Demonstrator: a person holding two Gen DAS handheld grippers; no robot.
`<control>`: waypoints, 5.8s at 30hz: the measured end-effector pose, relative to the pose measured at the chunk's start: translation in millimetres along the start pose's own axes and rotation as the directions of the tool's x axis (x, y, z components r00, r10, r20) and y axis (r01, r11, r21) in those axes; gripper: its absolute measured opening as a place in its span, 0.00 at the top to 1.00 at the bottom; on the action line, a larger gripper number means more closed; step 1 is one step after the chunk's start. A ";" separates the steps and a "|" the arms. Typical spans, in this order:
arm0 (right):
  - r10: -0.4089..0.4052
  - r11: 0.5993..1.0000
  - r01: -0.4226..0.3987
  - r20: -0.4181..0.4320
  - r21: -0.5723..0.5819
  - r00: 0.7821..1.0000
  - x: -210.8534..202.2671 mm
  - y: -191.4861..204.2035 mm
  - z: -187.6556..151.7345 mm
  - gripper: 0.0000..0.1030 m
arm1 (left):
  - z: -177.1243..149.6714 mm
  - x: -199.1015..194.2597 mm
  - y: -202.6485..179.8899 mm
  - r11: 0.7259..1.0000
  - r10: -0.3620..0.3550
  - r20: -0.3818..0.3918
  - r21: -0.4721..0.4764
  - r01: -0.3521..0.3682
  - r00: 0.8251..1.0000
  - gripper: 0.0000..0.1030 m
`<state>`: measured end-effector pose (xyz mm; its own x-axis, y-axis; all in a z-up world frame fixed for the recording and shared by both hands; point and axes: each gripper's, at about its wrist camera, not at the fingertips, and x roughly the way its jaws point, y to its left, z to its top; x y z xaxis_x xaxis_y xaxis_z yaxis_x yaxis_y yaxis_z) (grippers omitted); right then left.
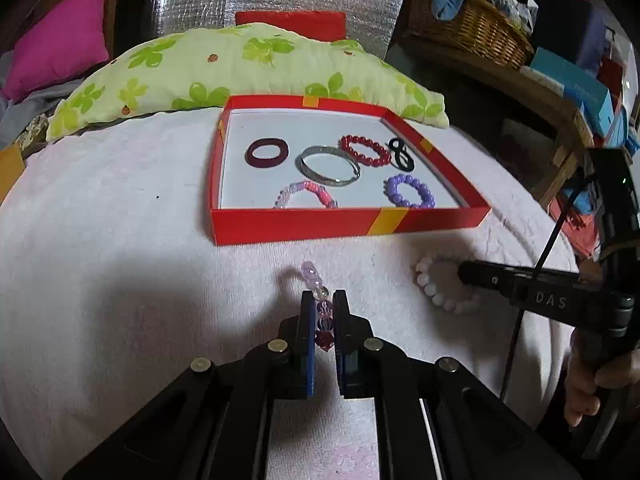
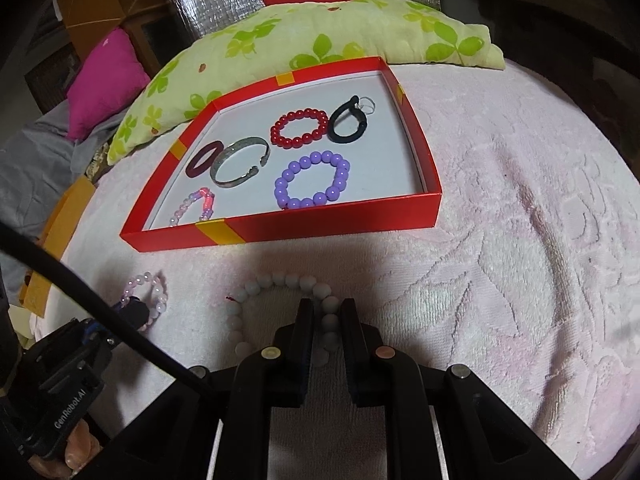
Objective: Organize jewelry
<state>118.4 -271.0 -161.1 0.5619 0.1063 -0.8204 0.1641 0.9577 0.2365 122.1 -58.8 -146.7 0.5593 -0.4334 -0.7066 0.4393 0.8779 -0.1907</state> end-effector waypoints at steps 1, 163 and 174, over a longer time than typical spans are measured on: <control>0.006 1.000 -0.006 0.000 0.004 1.000 -0.5 -0.8 -0.2 0.85 | 0.9 -0.9 0.6 1.000 -0.007 0.003 -0.005 0.007 1.000 0.92; 0.279 0.960 -0.271 0.331 -0.069 0.902 -53.1 34.7 112.0 0.90 | 130.7 -36.8 -12.3 0.957 0.200 0.207 0.171 -0.236 0.958 0.92; 0.308 0.944 -0.328 0.259 0.038 0.916 9.4 23.0 175.2 0.90 | 181.5 58.5 5.6 0.954 0.236 0.075 0.170 -0.246 0.969 0.92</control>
<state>269.5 -294.9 -72.2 0.7751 0.3225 -0.5434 0.0014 0.8590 0.5119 284.9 -116.2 -65.4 0.6983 -0.2279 -0.6785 0.4013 0.9096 0.1075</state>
